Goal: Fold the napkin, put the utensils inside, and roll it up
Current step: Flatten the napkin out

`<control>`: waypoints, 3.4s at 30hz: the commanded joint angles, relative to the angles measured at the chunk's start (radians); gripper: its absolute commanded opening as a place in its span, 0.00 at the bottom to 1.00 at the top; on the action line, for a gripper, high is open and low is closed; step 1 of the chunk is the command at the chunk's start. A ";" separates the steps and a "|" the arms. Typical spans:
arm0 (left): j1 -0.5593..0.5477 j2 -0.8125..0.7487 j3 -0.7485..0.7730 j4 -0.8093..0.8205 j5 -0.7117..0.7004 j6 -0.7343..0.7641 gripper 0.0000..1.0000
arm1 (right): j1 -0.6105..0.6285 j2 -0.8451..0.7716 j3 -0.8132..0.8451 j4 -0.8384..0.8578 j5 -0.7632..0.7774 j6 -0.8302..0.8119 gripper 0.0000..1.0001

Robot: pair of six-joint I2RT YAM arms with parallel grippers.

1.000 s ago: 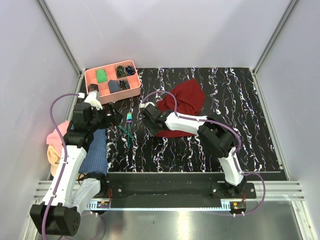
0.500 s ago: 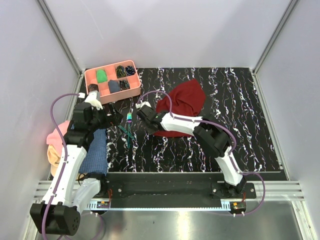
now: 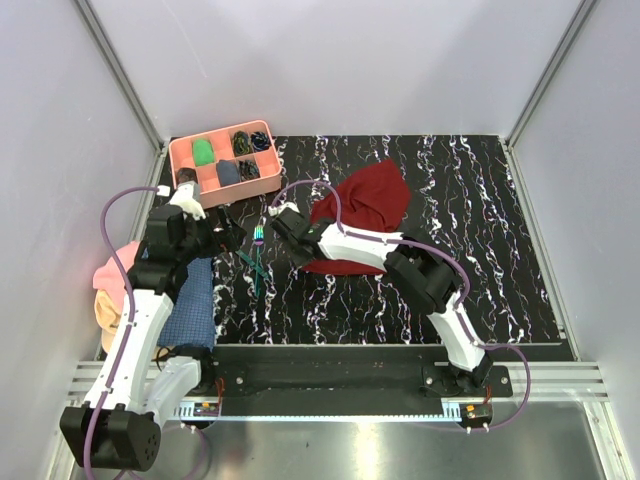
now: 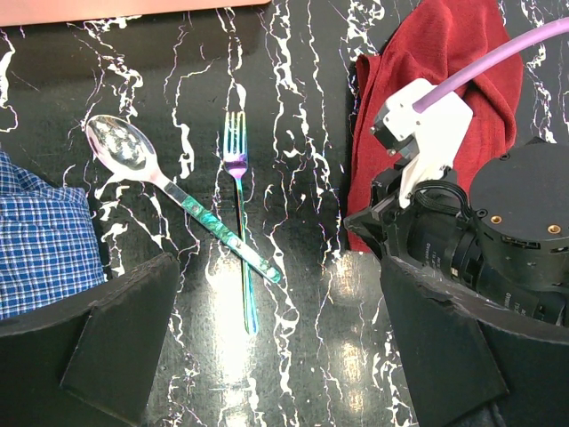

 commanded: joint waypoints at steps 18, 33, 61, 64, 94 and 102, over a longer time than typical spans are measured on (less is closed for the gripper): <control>-0.361 0.138 -0.126 0.273 -0.216 -0.263 0.90 | -0.219 -0.547 -0.354 0.026 0.034 0.082 0.00; -0.562 0.612 0.010 0.372 -0.310 -0.293 0.58 | -0.405 -0.824 -0.691 0.054 0.044 0.123 0.00; -0.642 0.809 0.021 0.324 -0.443 -0.362 0.35 | -0.430 -0.839 -0.718 0.086 0.011 0.120 0.00; -0.673 0.835 0.041 0.278 -0.500 -0.370 0.36 | -0.434 -0.836 -0.718 0.090 0.004 0.119 0.00; -0.717 0.470 0.128 0.166 -0.658 -0.401 0.00 | -0.526 -0.910 -0.539 -0.032 0.005 0.035 0.00; -0.650 0.283 0.233 0.115 -0.615 -0.350 0.00 | -0.572 -0.962 -0.307 -0.169 0.115 -0.051 0.00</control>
